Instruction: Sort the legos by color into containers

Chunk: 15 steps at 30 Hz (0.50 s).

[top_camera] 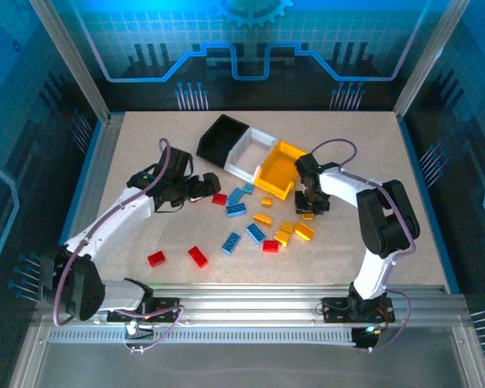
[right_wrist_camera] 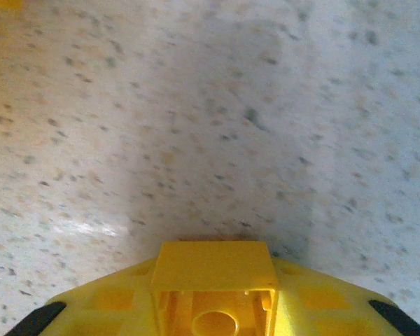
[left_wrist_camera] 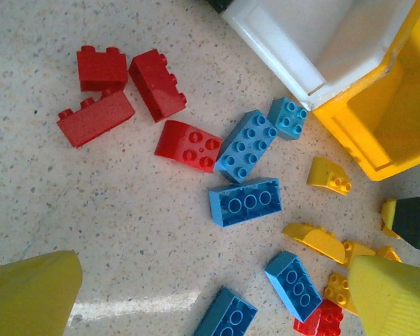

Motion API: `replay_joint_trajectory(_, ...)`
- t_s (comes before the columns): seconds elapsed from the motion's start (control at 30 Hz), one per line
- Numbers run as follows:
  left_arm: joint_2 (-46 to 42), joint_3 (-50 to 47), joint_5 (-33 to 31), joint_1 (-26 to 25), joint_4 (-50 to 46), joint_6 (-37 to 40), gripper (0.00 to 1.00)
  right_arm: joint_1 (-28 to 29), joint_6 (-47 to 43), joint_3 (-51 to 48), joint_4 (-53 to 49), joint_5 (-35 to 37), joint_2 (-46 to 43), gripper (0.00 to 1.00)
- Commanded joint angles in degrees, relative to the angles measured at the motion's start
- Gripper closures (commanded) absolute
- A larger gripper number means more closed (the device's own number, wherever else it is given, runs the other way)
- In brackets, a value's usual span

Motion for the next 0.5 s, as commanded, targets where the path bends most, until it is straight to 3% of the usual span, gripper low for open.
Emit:
replay_joint_trajectory(0.0, -2.2, -2.3, 1.6, 0.3, 1.3, -2.5, 0.01, -2.0, 2.9, -1.1, -1.6, -2.9, -6.8, 0.66)
replay_joint_trajectory(0.27, -0.8, -2.7, 4.6, 0.1, 4.8, -3.4, 0.01, -4.1, 7.1, 3.4, -4.0, -12.4, -17.1, 0.66)
replay_joint_trajectory(0.47, 1.0, -1.2, 6.3, -0.1, 4.7, -3.3, 0.01, -3.7, 10.7, 12.8, -2.1, -17.7, -12.2, 0.66)
